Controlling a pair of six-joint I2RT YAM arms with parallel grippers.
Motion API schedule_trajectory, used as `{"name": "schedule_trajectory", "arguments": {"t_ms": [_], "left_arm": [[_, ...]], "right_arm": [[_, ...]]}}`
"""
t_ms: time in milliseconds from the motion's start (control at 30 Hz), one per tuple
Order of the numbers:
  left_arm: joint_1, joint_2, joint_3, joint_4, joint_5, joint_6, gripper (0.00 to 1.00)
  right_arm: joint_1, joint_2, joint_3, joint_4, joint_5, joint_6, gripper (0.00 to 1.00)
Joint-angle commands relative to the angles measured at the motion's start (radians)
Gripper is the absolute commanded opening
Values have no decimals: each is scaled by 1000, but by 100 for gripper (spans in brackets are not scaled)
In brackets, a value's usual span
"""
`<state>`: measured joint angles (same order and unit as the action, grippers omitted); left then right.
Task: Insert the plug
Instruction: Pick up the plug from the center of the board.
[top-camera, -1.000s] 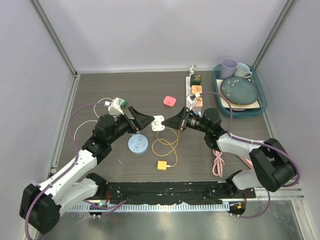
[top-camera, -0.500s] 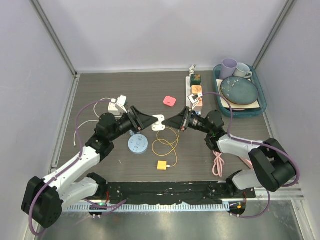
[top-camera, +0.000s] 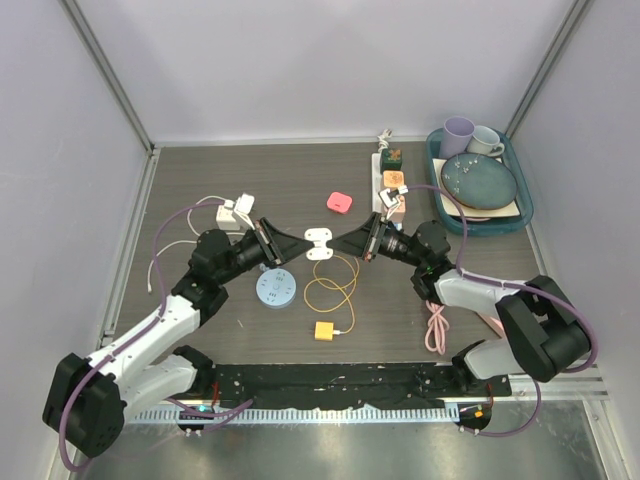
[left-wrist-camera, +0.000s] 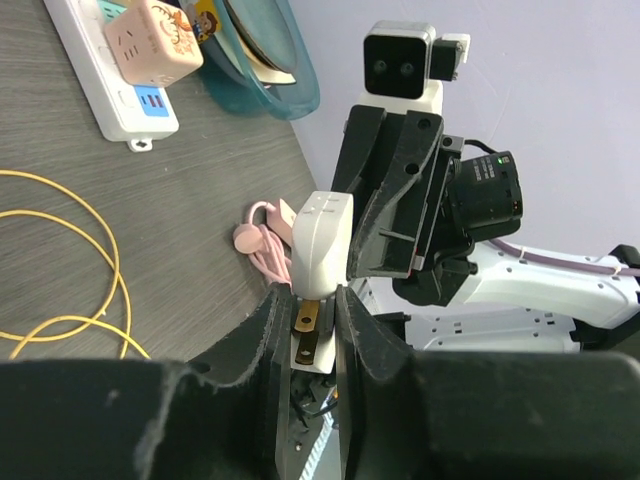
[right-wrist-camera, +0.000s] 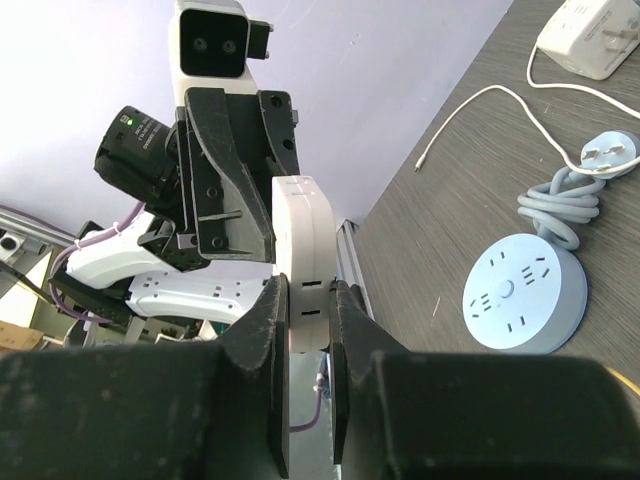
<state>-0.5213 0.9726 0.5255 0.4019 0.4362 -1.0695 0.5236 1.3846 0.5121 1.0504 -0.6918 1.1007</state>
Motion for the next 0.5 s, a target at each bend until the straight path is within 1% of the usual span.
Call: {"name": "schedule_trajectory", "arguments": {"t_ms": [0,33,67,133,167,233,267,333,367,467], "left_arm": [[3,-6,-4,84,44,0,16],[3,-5,-4,93,44,0,10],[3,-3,-5,98,45,0,8],[3,-3,-12,115,41,-3,5],[4,-6,-15,123,33,-4,4],[4,-11,-22,136,22,-10,2],[4,-11,-27,143,16,-12,2],[4,-11,-33,155,9,-21,1],[4,-8,-35,160,9,-26,1],[4,-2,-41,190,12,-44,0]], "right_arm": [[-2,17,8,57,-6,16,1],[-2,17,8,60,-6,18,1],[-2,17,9,57,-6,22,2],[-2,19,11,57,-5,30,9],[-2,19,12,57,-6,33,20],[3,28,14,66,-5,45,30],[7,31,16,71,-5,47,37],[15,42,20,80,3,48,43],[29,50,22,85,6,50,48],[52,80,26,118,20,62,49]]}}
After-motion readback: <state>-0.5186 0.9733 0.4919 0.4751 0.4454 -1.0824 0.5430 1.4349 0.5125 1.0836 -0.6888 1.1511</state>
